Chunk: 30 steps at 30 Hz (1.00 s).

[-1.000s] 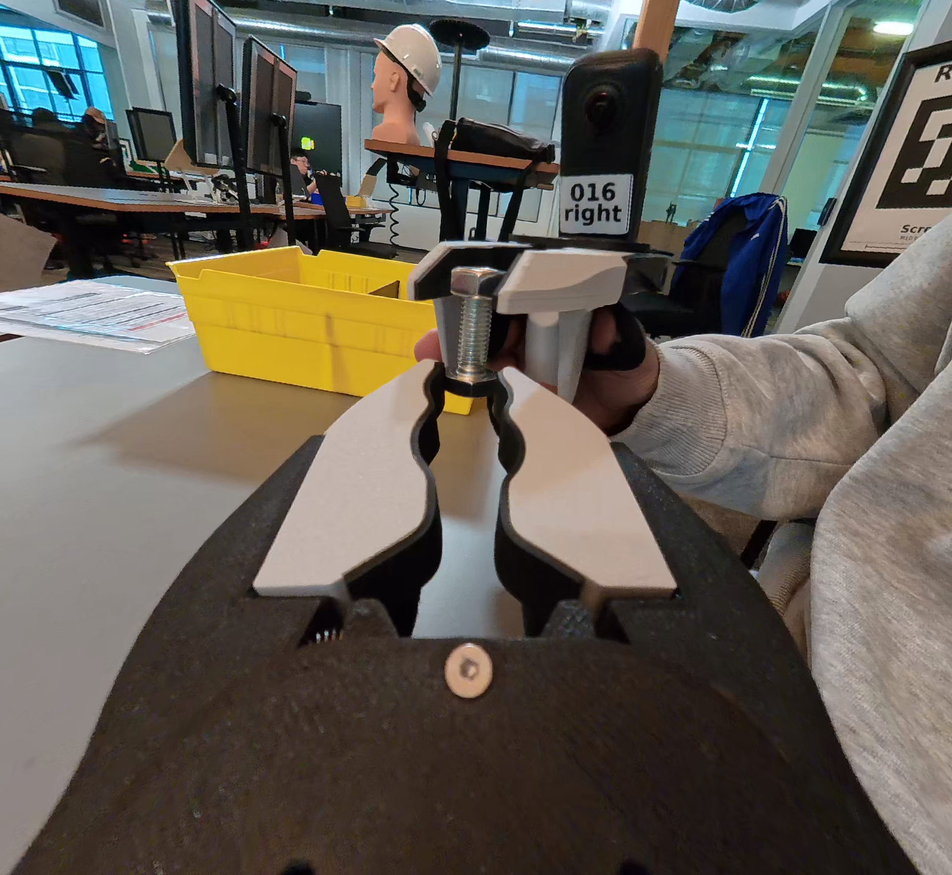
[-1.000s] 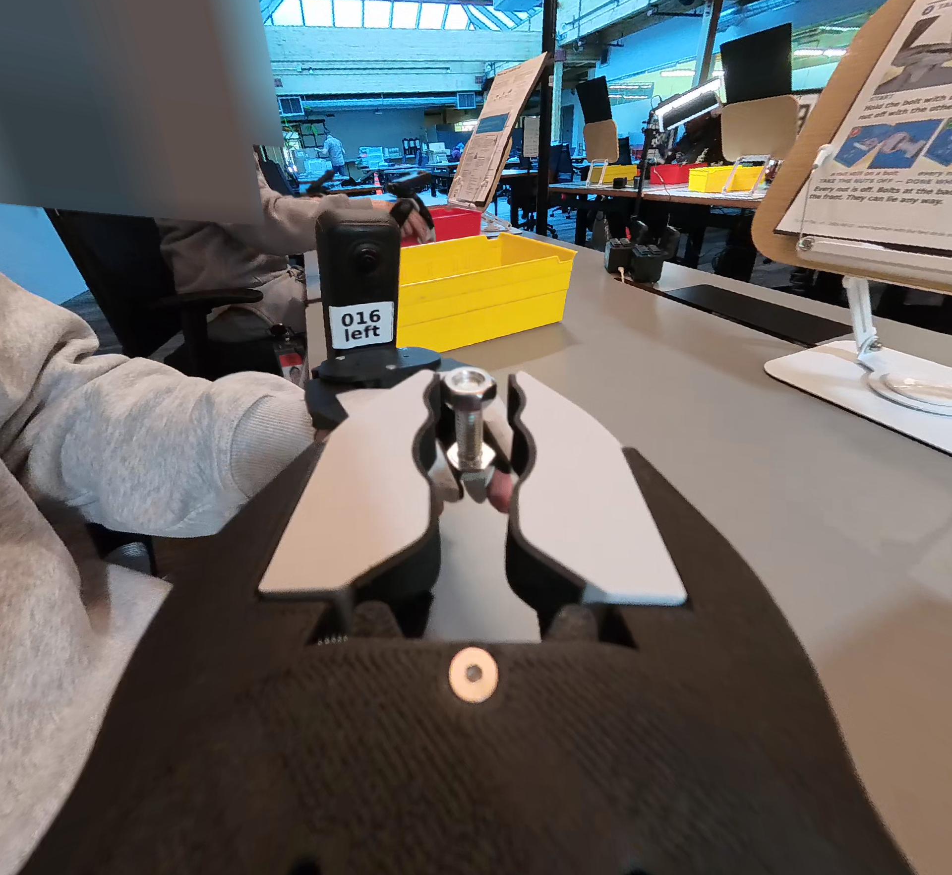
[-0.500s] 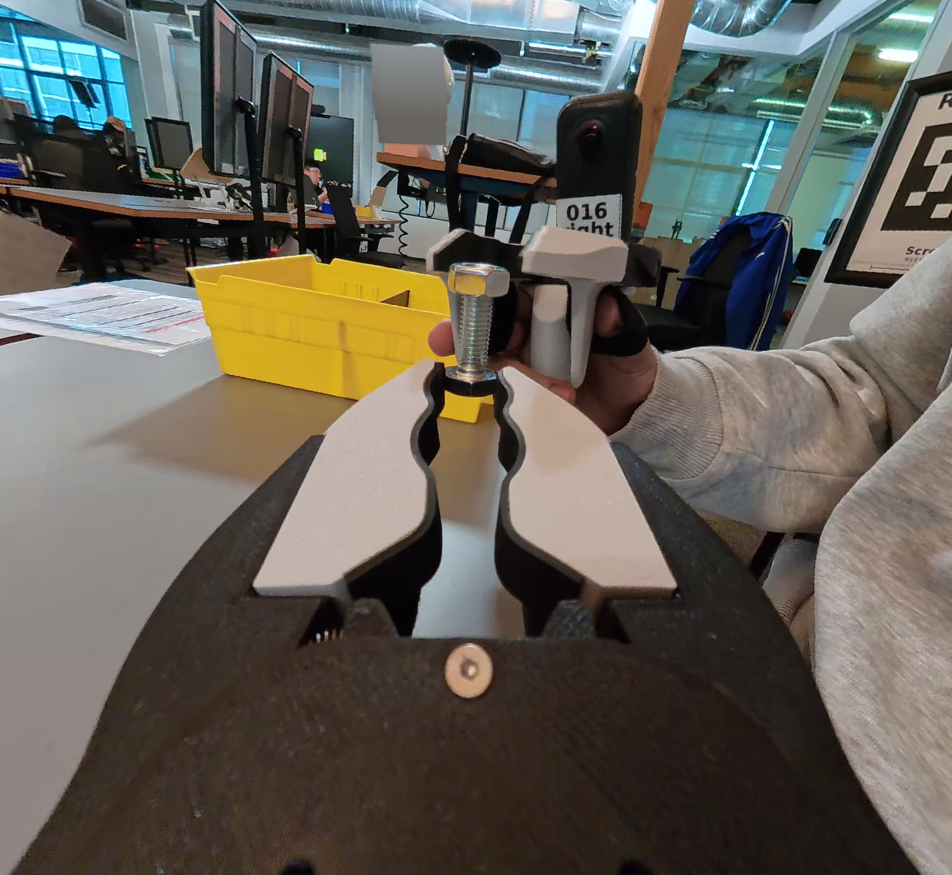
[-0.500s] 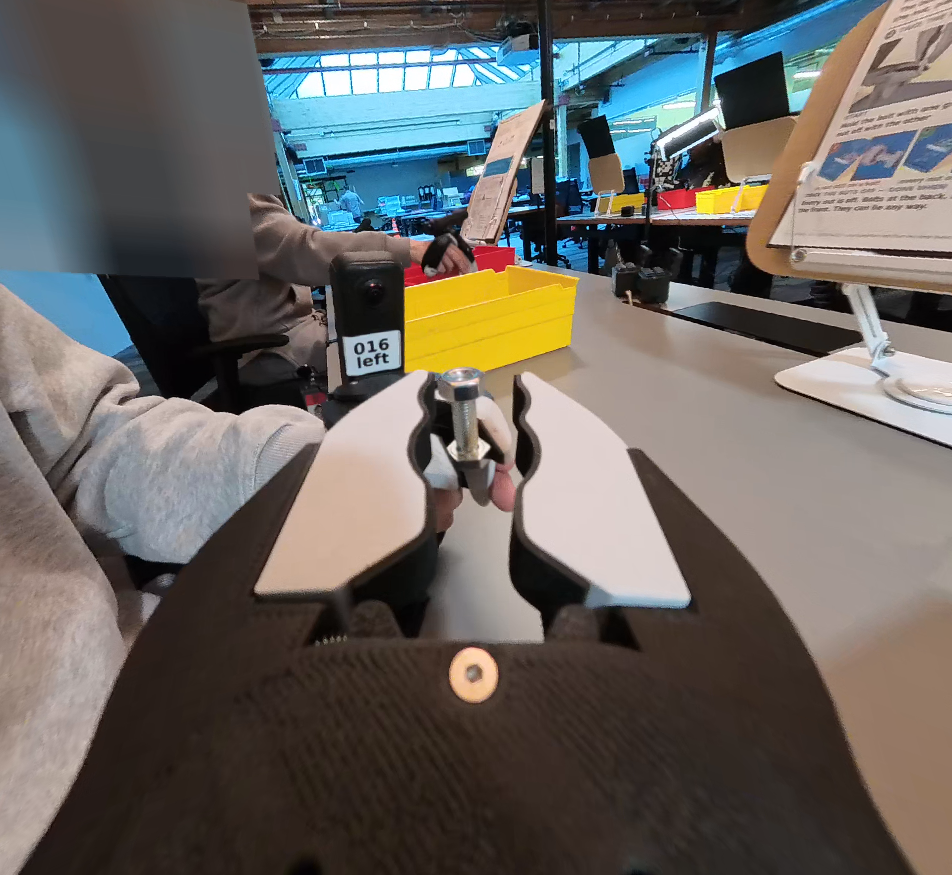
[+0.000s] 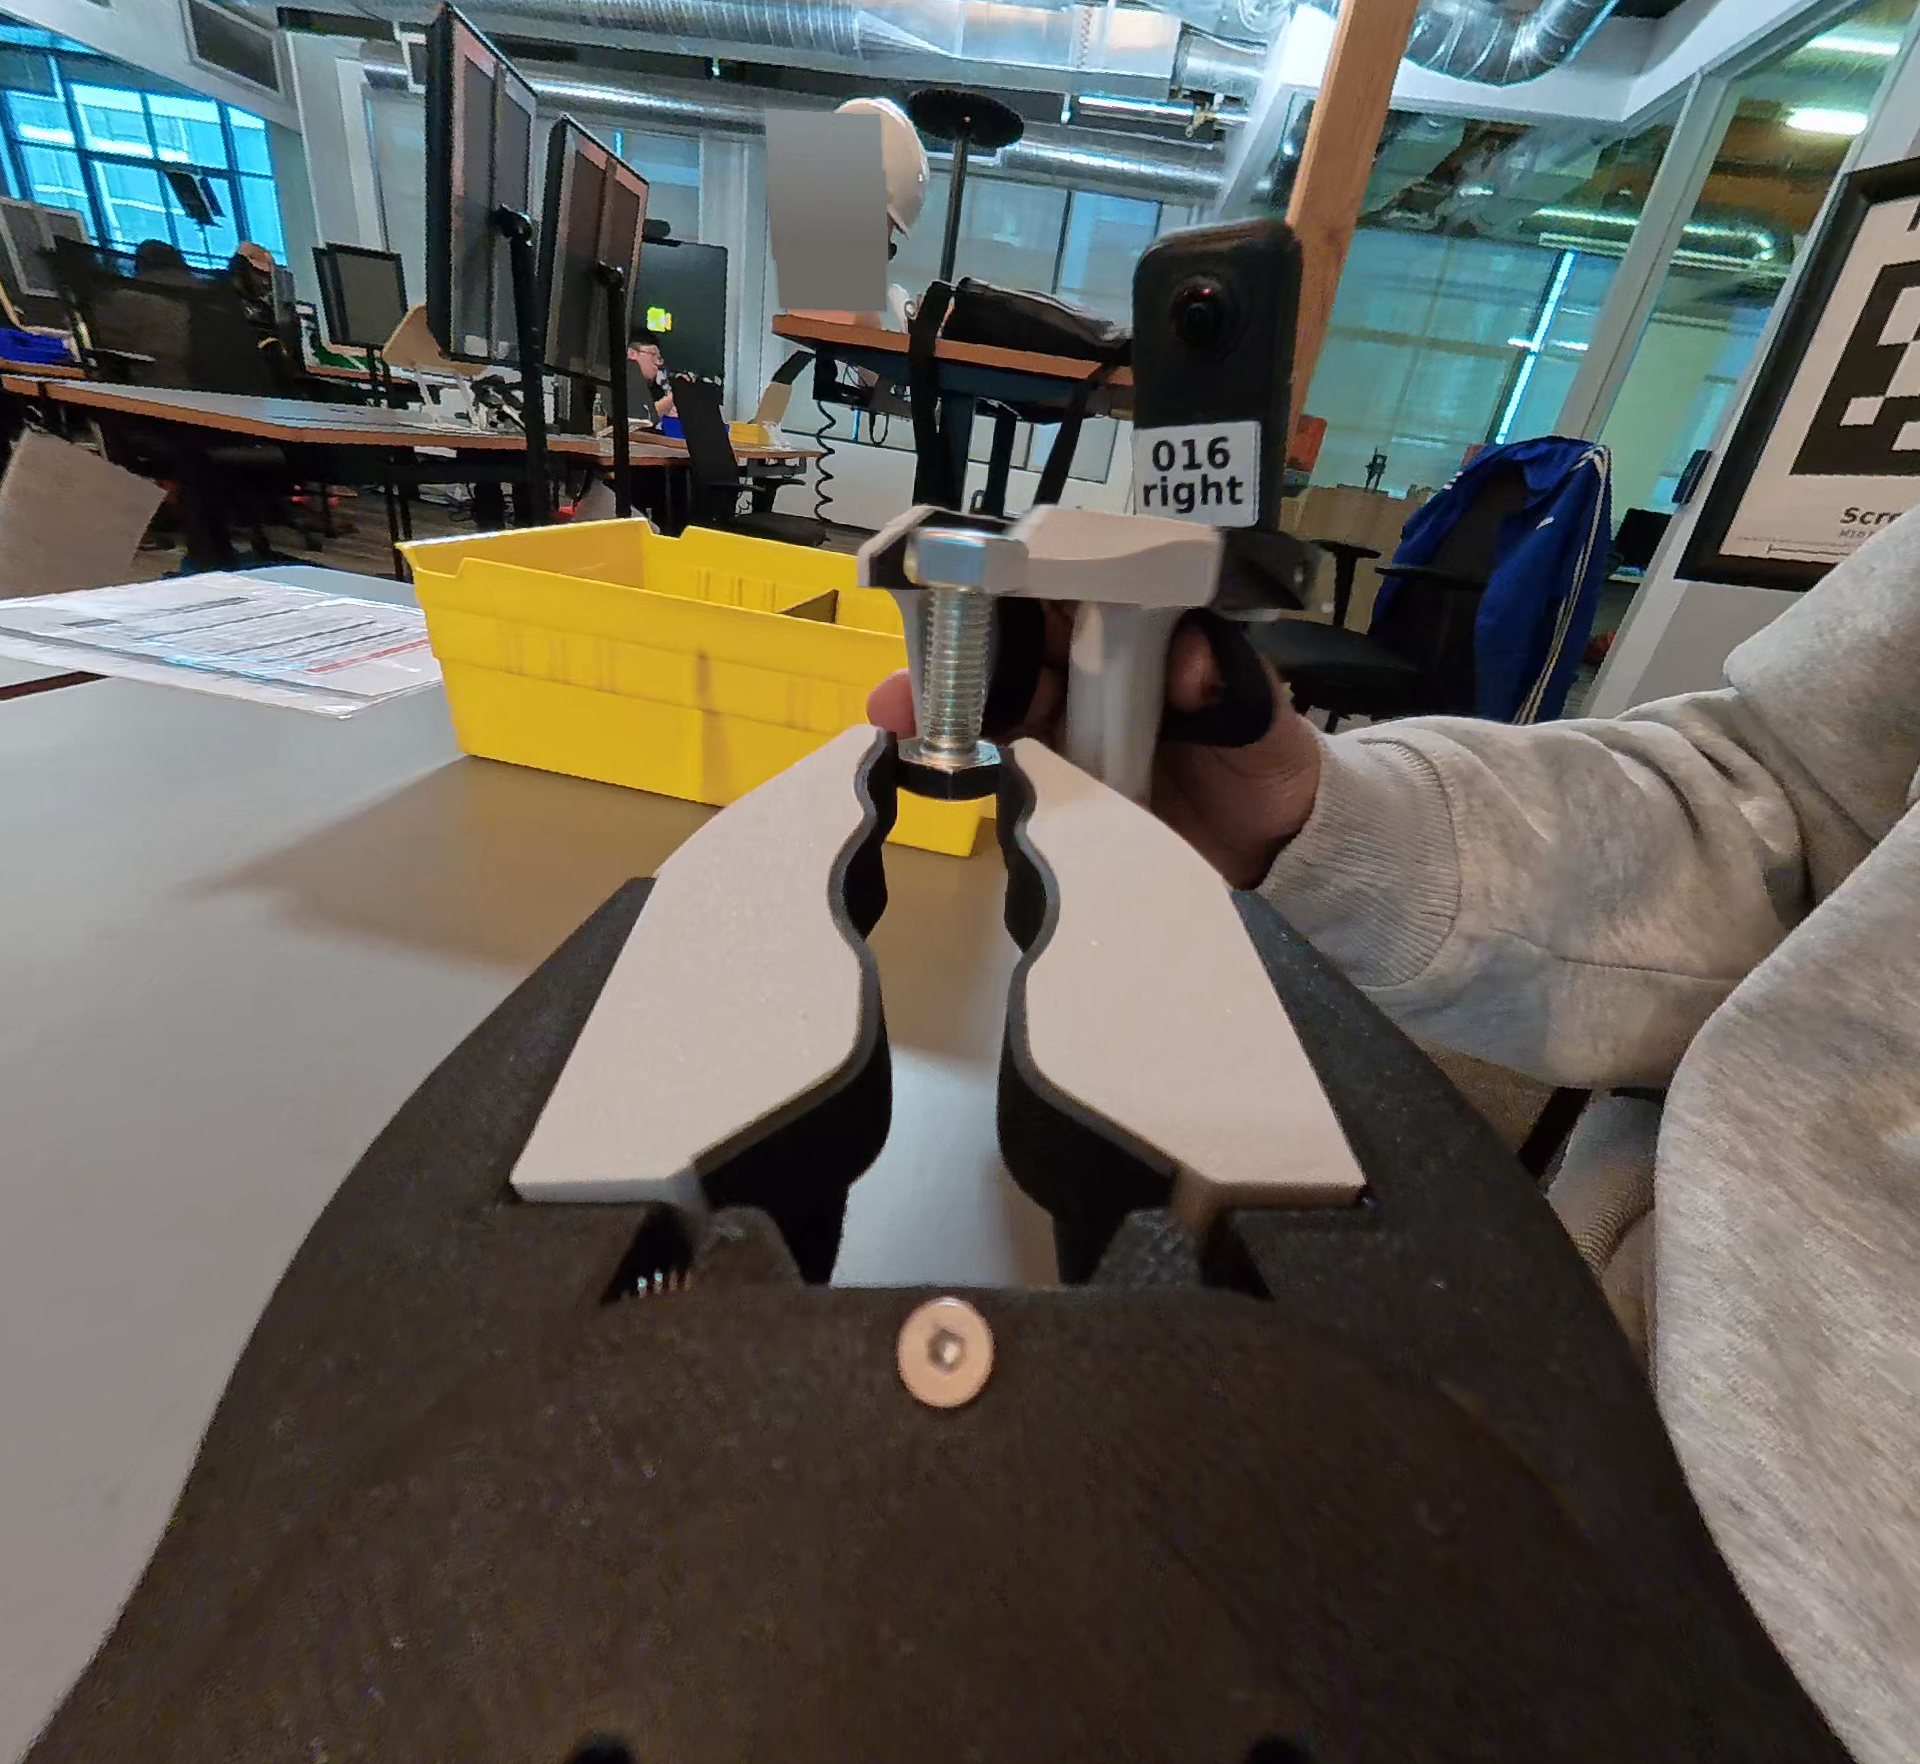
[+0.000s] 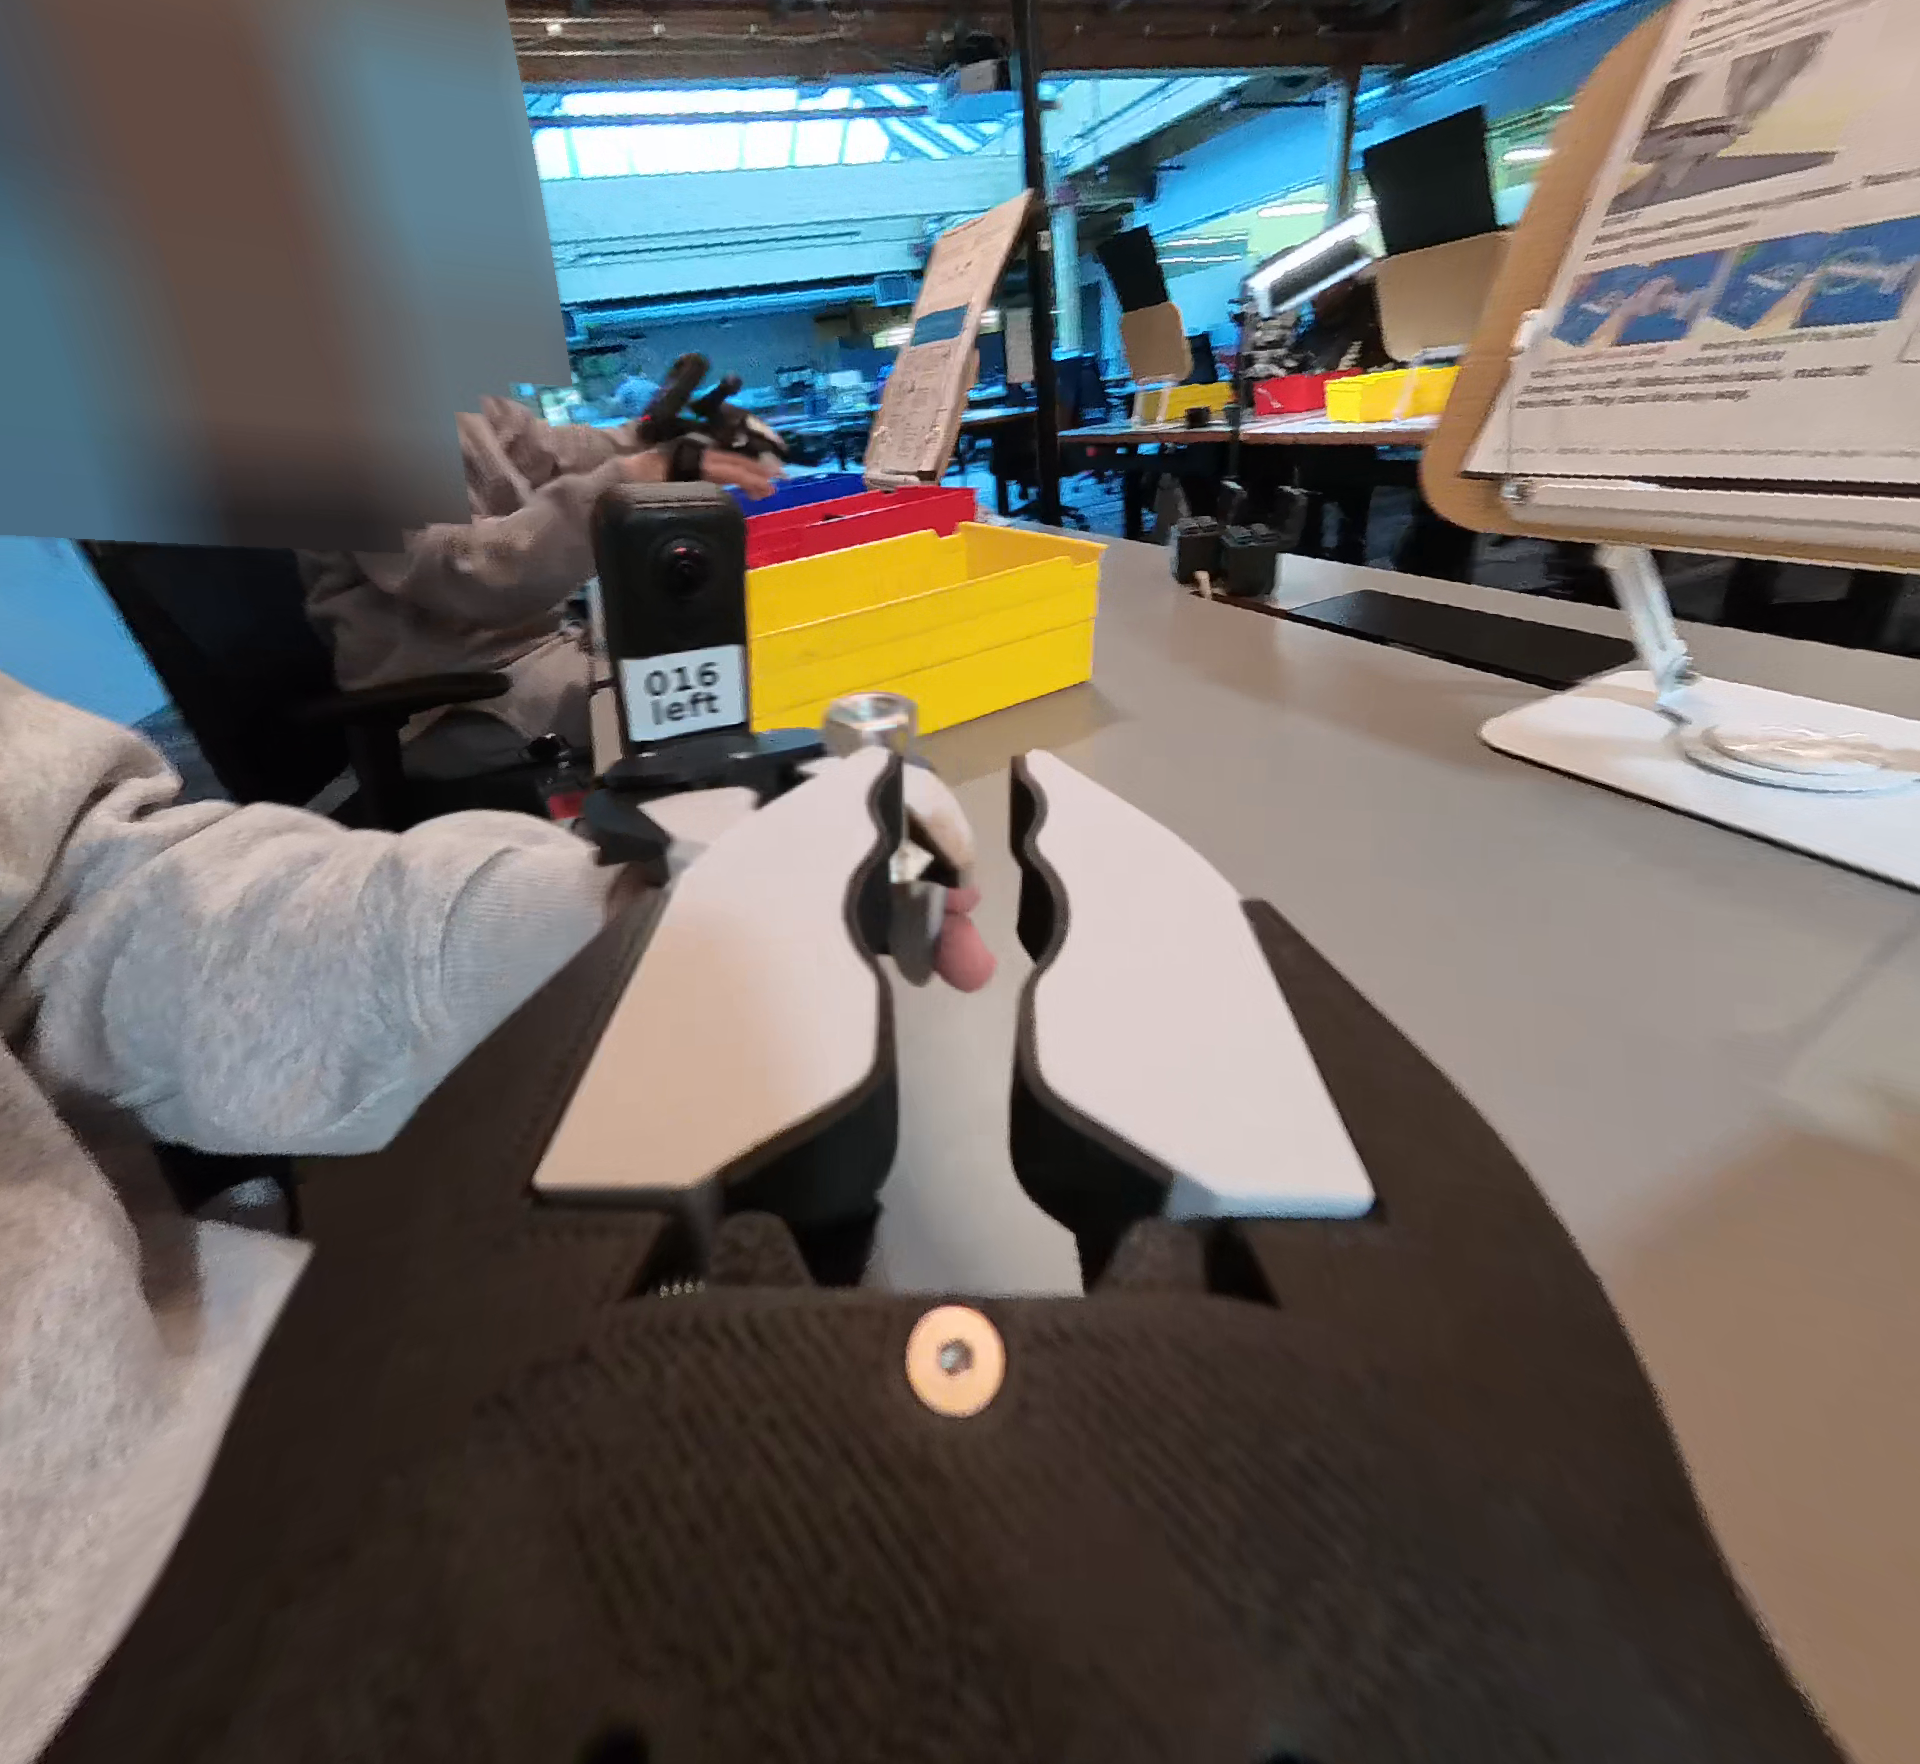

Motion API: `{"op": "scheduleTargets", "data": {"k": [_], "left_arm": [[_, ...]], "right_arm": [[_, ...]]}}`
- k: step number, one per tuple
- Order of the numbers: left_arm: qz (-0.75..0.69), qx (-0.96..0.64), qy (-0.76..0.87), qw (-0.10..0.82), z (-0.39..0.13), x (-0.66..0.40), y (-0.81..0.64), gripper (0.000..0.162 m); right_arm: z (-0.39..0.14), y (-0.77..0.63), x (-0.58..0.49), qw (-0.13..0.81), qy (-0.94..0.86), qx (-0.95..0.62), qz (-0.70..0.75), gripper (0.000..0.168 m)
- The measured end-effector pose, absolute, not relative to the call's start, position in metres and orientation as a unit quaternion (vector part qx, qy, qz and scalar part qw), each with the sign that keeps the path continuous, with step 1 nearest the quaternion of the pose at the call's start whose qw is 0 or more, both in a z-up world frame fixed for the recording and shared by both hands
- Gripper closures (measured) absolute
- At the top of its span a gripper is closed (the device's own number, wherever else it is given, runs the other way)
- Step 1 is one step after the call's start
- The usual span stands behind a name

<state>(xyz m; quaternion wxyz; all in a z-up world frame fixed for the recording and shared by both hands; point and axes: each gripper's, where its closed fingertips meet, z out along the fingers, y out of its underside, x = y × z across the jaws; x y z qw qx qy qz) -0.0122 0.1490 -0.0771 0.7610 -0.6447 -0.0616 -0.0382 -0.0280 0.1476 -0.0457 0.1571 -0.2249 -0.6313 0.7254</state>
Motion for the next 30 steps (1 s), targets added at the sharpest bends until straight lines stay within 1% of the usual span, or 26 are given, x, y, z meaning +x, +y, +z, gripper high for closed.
{"op": "scheduleTargets", "data": {"k": [2,5,9,11,15,18,20,22,27,30], "left_arm": [[-0.038,-0.645,-0.062,0.761,-0.077,-0.012,0.149,0.143],[-0.037,-0.648,-0.060,0.759,-0.078,-0.011,0.150,0.143],[-0.036,-0.649,-0.059,0.757,-0.079,-0.011,0.151,0.143],[-0.036,-0.650,-0.059,0.757,-0.079,-0.011,0.151,0.143],[-0.036,-0.648,-0.058,0.758,-0.078,-0.010,0.151,0.143],[-0.035,-0.646,-0.061,0.760,-0.077,-0.012,0.150,0.143],[-0.039,-0.642,-0.065,0.763,-0.076,-0.013,0.149,0.143],[-0.036,-0.644,-0.065,0.762,-0.077,-0.013,0.149,0.143],[-0.036,-0.649,-0.059,0.757,-0.079,-0.011,0.151,0.143],[-0.036,-0.652,-0.057,0.756,-0.080,-0.010,0.152,0.143]], "right_arm": [[-0.045,0.155,-0.031,0.162,-0.624,-0.232,0.729,0.148],[-0.036,0.151,-0.023,0.150,-0.616,-0.212,0.744,0.143],[-0.039,0.133,-0.016,0.155,-0.633,-0.198,0.732,0.138],[-0.042,0.128,-0.017,0.166,-0.640,-0.199,0.723,0.138],[-0.046,0.129,-0.021,0.185,-0.650,-0.206,0.708,0.145],[-0.047,0.138,-0.024,0.176,-0.644,-0.213,0.713,0.141],[-0.045,0.147,-0.028,0.176,-0.633,-0.224,0.719,0.144],[-0.043,0.151,-0.029,0.170,-0.627,-0.225,0.726,0.143],[-0.038,0.139,-0.019,0.154,-0.629,-0.205,0.734,0.138],[-0.040,0.133,-0.018,0.158,-0.635,-0.206,0.727,0.139]]}}
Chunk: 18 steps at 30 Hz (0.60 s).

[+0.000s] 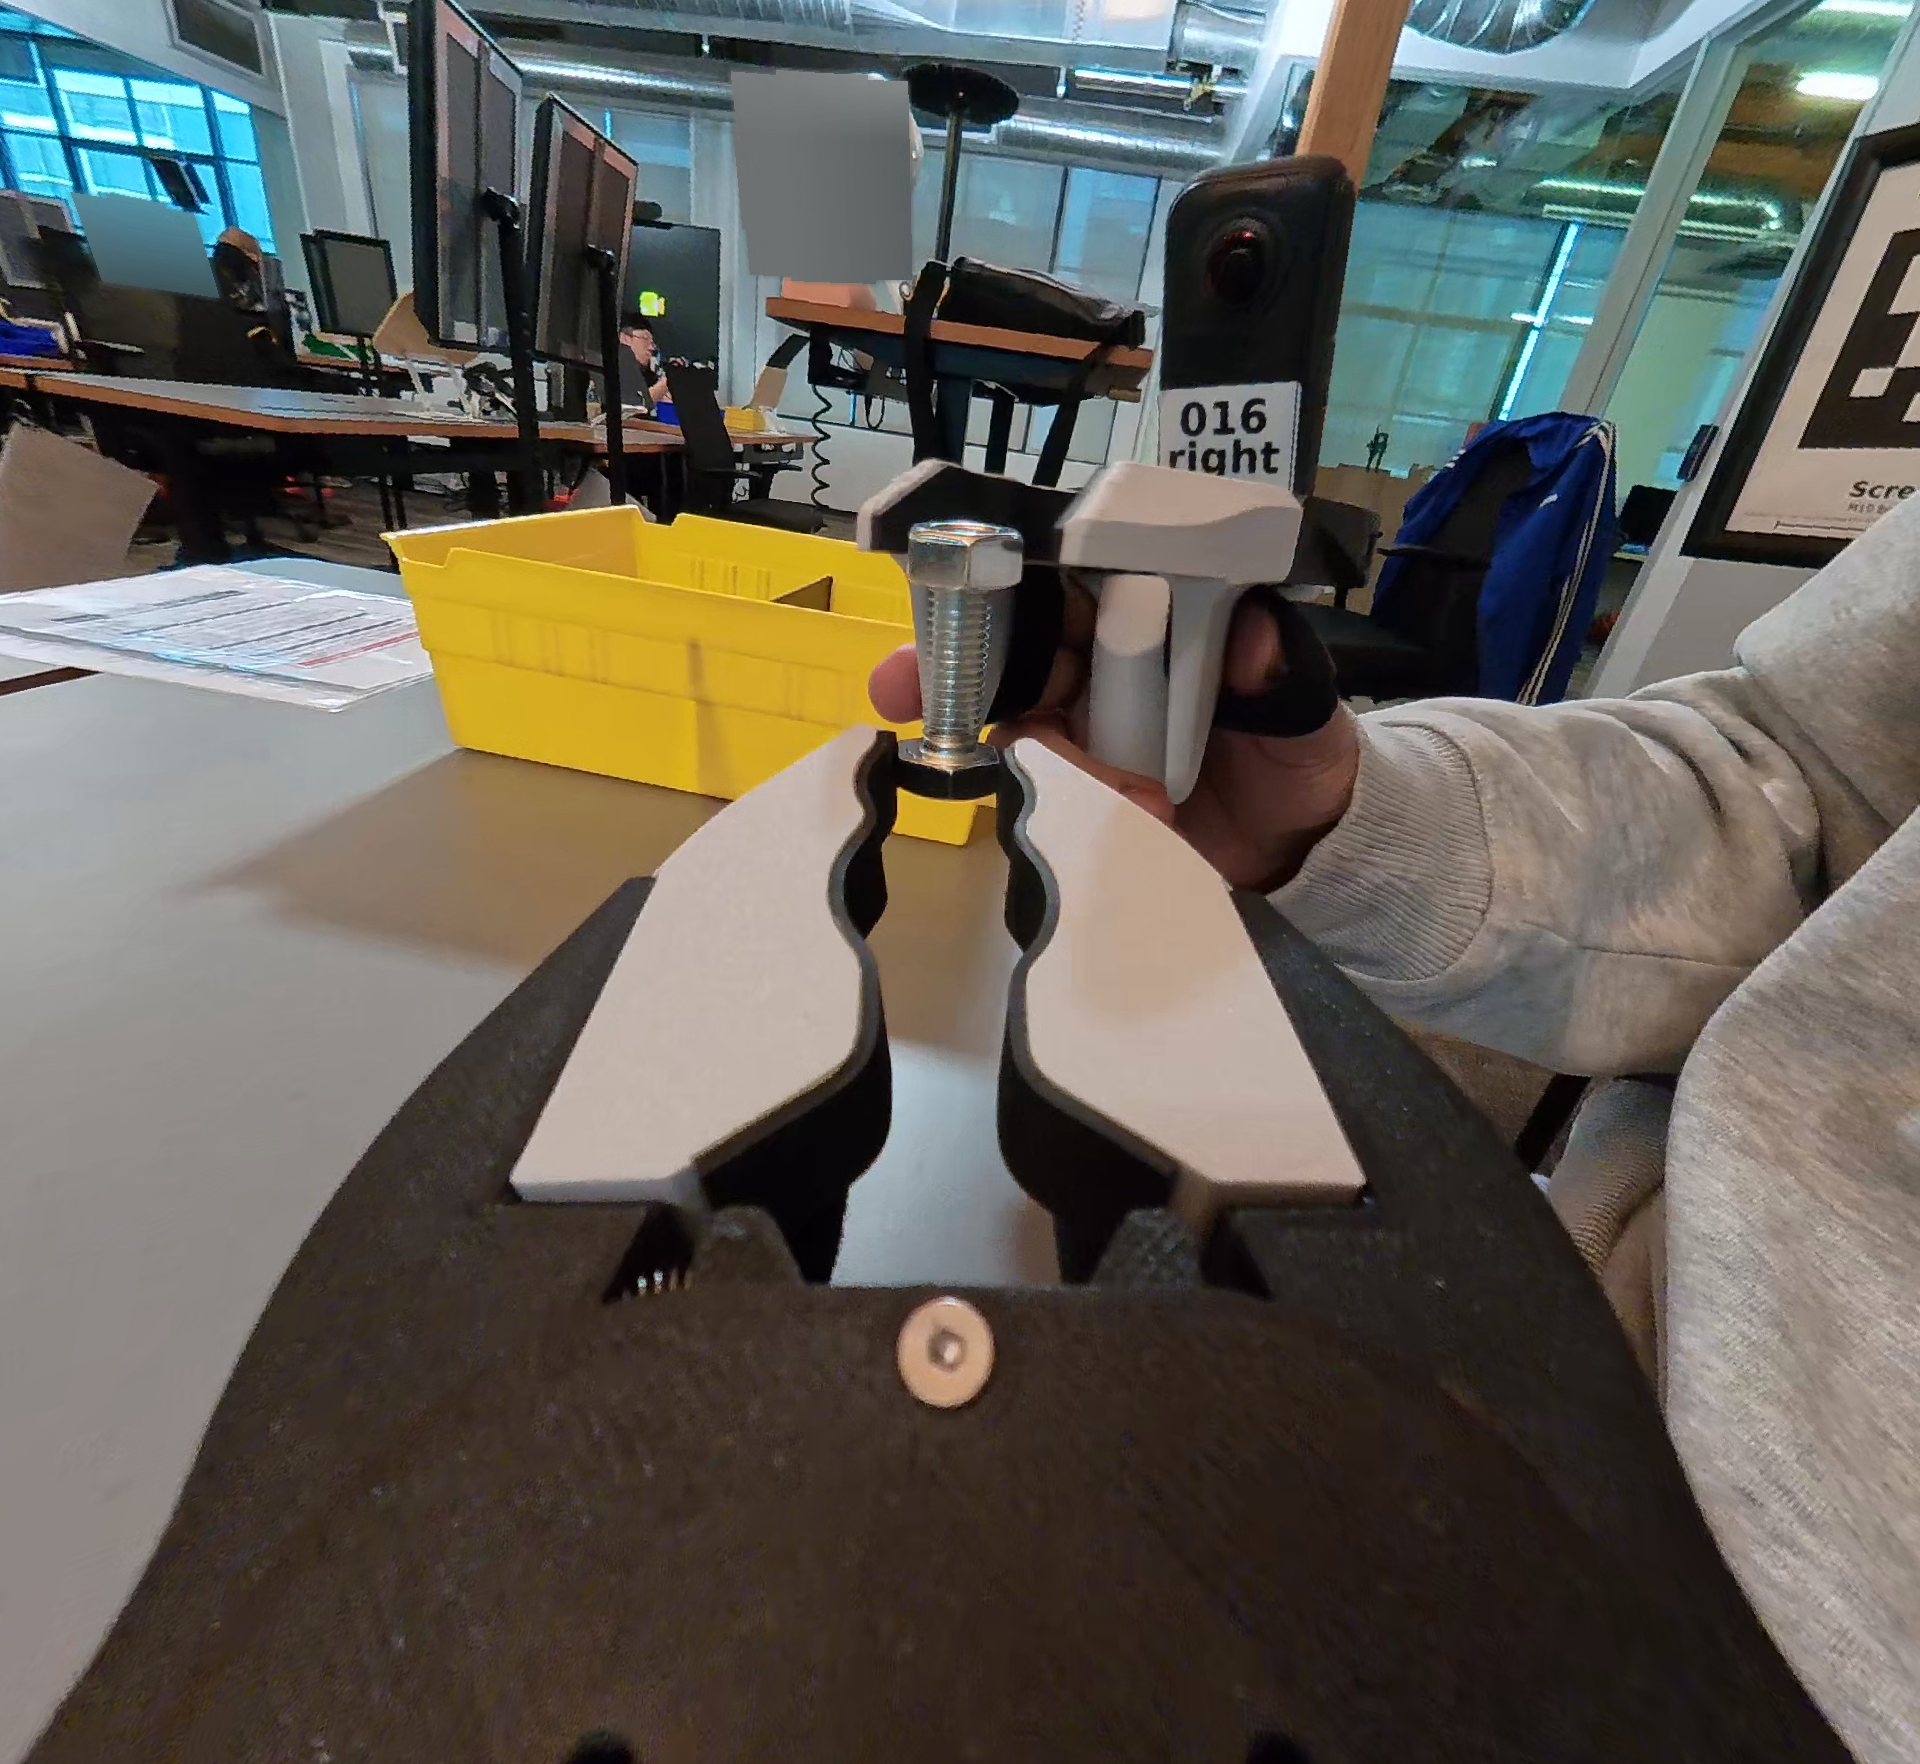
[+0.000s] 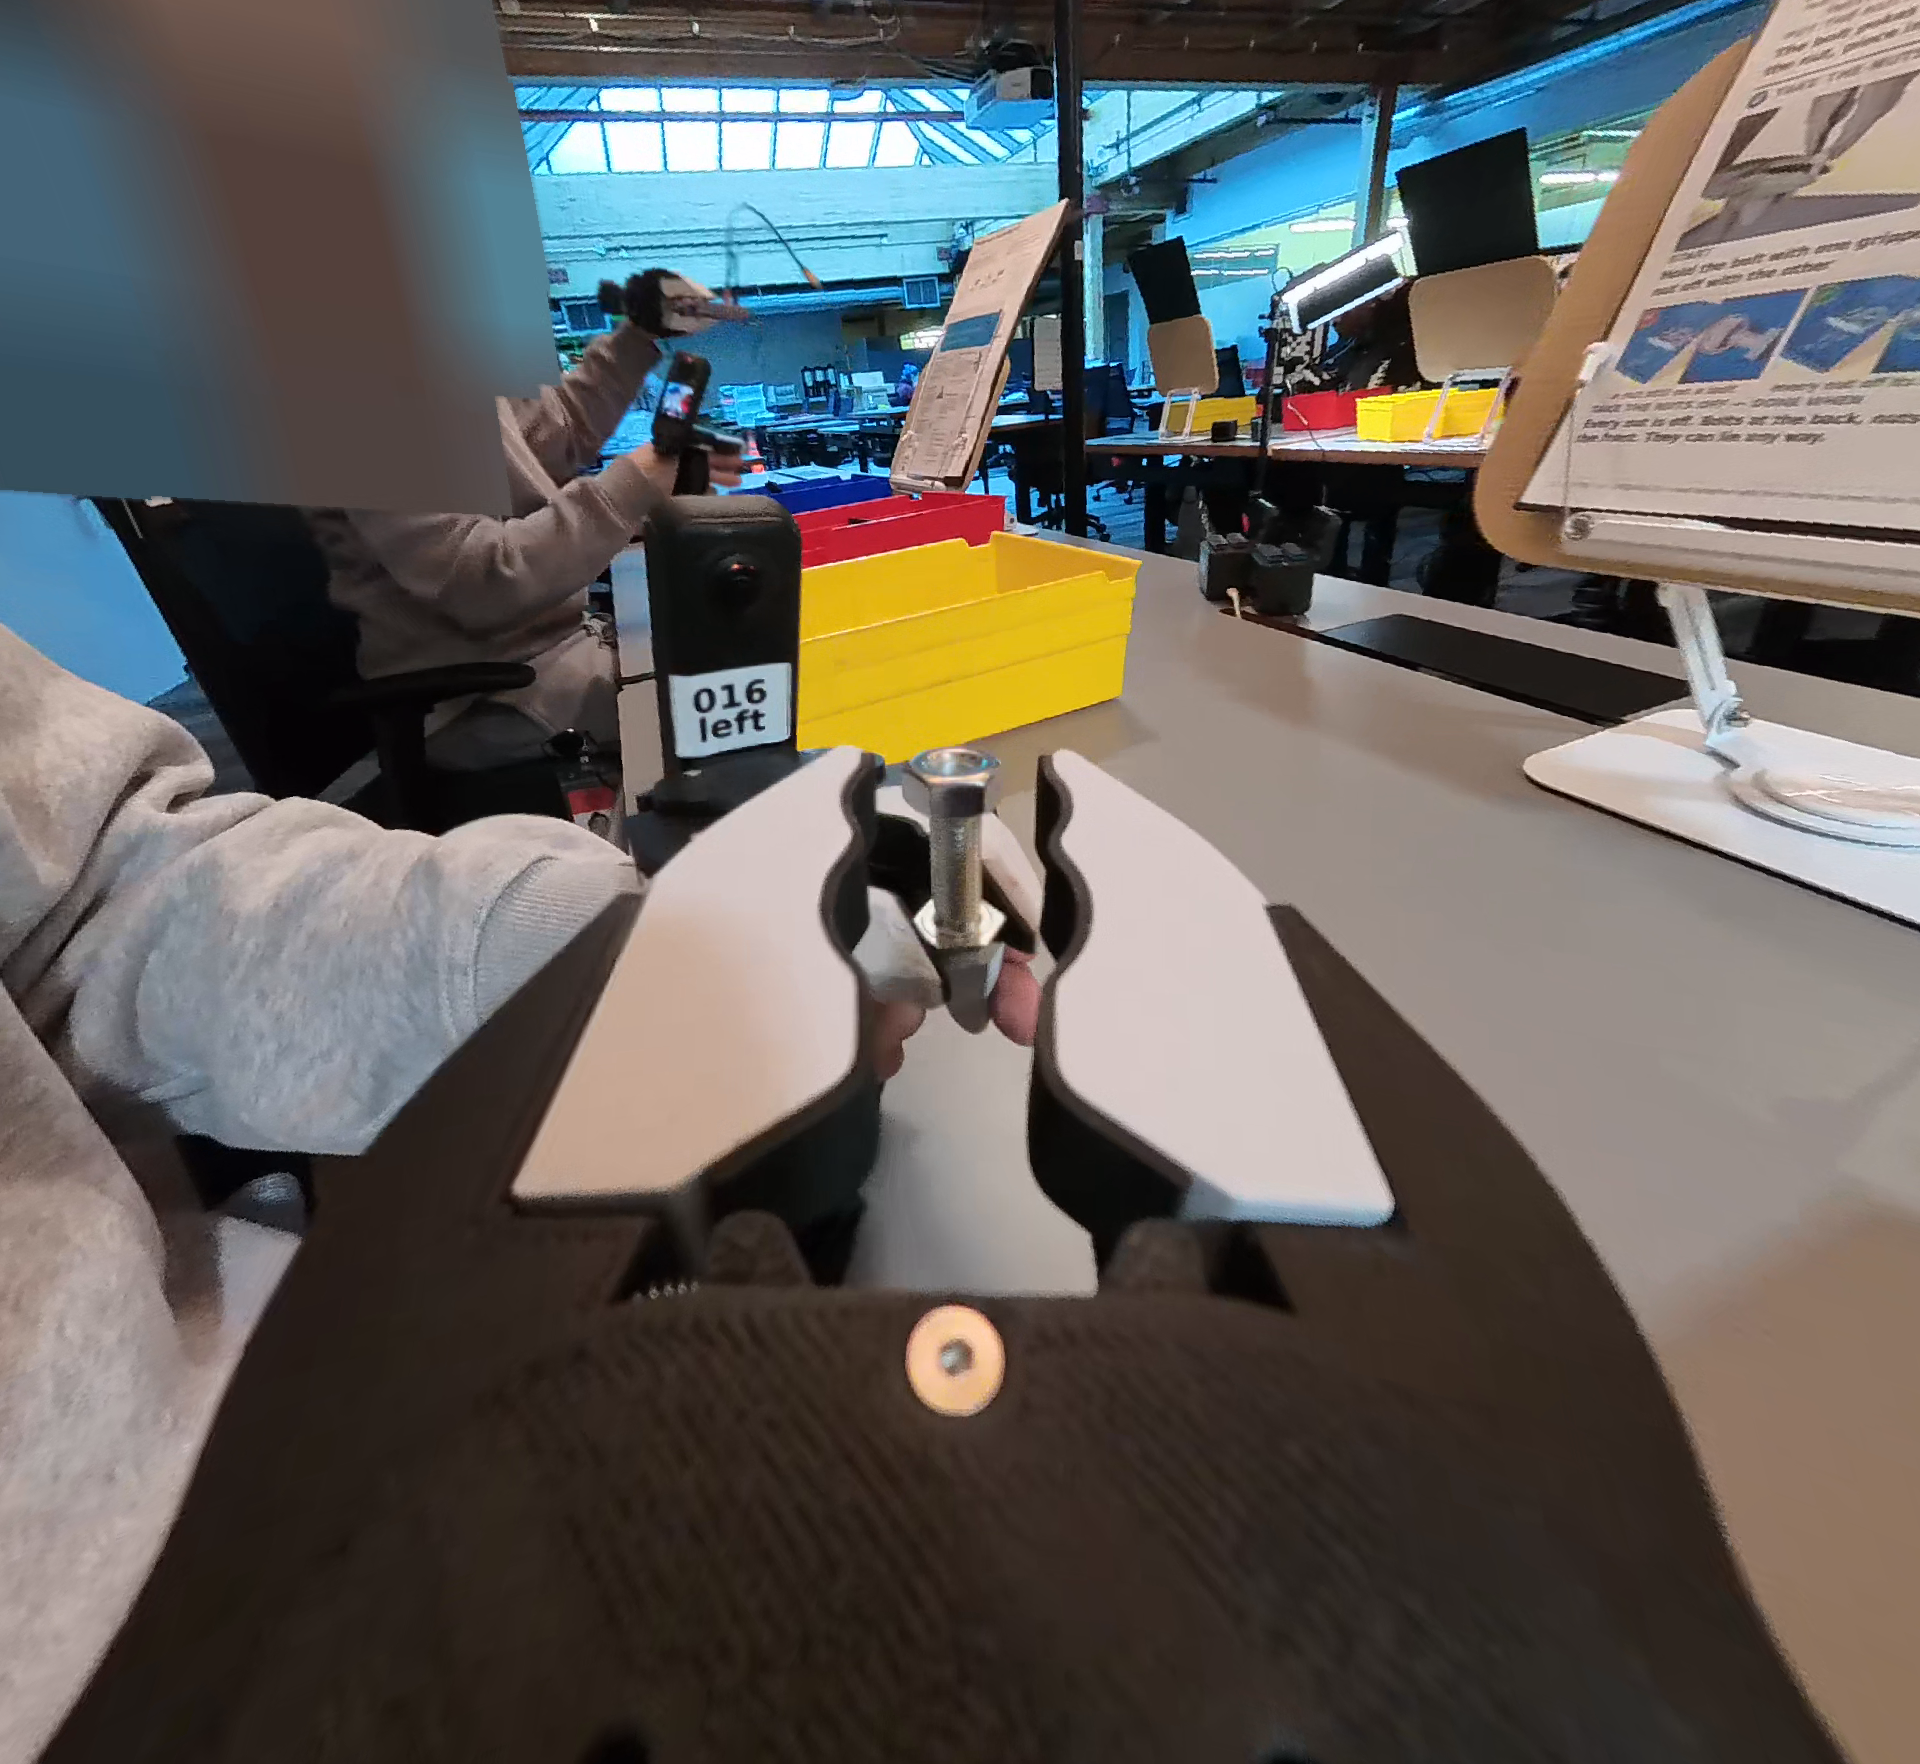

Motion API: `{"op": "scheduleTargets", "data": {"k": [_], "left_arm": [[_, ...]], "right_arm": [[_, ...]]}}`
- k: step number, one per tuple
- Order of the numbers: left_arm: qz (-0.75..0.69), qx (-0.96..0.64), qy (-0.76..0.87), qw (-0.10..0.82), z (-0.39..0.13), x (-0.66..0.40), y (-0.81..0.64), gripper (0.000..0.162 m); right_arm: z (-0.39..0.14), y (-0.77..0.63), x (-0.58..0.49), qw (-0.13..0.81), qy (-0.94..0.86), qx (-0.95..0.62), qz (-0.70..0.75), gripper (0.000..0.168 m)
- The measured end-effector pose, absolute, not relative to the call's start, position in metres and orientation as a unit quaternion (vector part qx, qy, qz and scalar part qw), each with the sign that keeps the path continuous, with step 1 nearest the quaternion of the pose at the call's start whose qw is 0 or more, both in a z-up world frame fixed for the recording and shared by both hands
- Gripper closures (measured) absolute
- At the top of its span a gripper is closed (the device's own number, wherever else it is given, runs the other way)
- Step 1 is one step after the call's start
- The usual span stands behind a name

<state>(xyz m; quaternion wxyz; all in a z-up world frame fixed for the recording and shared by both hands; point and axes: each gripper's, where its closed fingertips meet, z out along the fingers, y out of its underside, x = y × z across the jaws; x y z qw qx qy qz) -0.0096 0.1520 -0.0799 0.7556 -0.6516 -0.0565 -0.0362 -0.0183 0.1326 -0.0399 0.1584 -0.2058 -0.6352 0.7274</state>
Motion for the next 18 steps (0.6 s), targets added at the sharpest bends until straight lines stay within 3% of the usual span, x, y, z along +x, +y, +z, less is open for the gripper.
{"op": "scheduleTargets", "data": {"k": [18], "left_arm": [[-0.036,-0.653,-0.056,0.755,-0.081,-0.009,0.152,0.143]], "right_arm": [[-0.042,0.129,-0.018,0.171,-0.645,-0.206,0.716,0.141]]}}
